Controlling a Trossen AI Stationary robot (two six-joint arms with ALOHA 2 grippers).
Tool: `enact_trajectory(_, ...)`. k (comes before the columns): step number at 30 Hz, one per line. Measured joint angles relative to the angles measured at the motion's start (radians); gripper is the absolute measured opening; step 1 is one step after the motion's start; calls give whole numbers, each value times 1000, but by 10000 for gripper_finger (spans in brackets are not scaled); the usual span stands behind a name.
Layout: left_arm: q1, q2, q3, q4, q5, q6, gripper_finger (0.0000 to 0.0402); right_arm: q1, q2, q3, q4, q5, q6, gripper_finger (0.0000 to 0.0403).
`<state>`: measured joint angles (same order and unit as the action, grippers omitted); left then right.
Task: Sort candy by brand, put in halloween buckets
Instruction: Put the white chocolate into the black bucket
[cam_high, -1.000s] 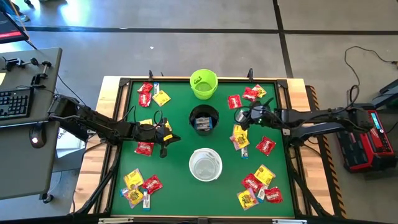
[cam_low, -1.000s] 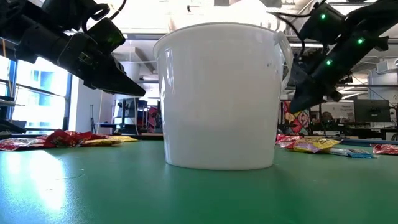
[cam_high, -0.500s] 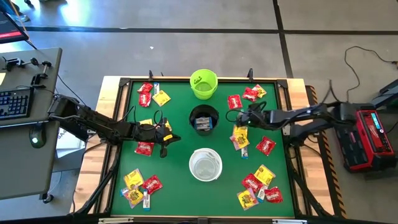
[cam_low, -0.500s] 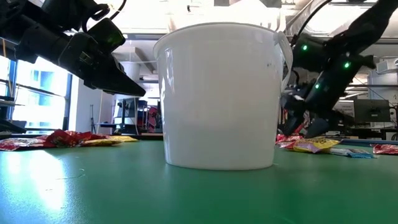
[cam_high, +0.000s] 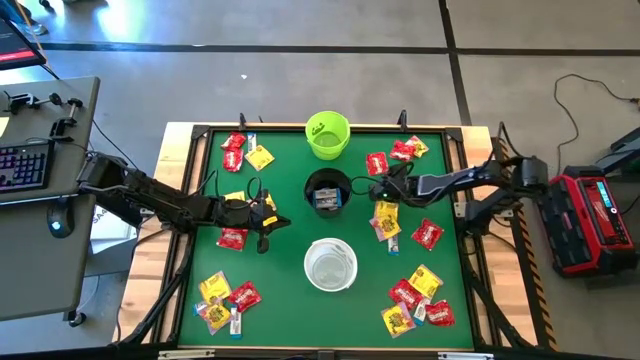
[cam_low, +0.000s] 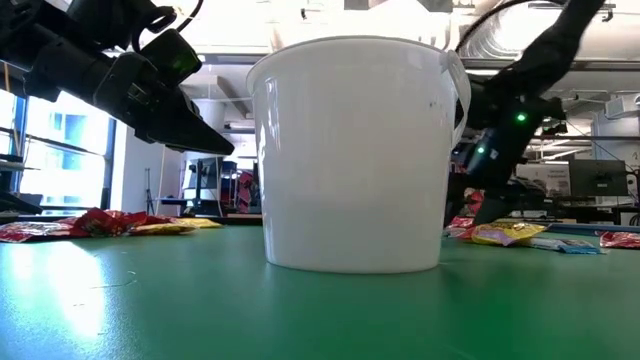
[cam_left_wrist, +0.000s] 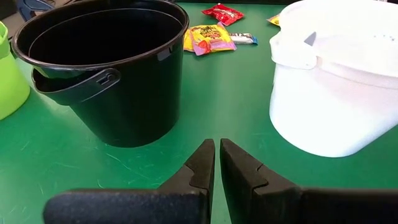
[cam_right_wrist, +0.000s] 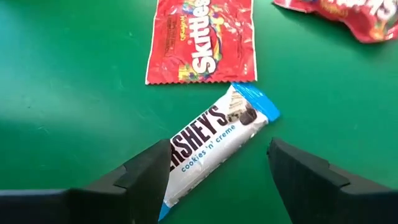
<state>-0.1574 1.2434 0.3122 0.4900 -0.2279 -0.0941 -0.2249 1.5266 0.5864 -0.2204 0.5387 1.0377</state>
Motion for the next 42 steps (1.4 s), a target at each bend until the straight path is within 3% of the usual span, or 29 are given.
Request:
enact_trajectory(10,0,0,0,-11,0,0,17,-126,51,144,-278,-6,-111,256)
enact_trajectory(16,0,0,0,-24,0,-9,17,-134,39,185,-269,-87,-82,256)
enact_trajectory(21,0,0,0,-24,-1,-9,17,-133,39,185,-260,-71,-25,256)
enact_trajectory(42,0,0,0,-33,-14,-8,17,-135,109,184,-237,-81,-98,256)
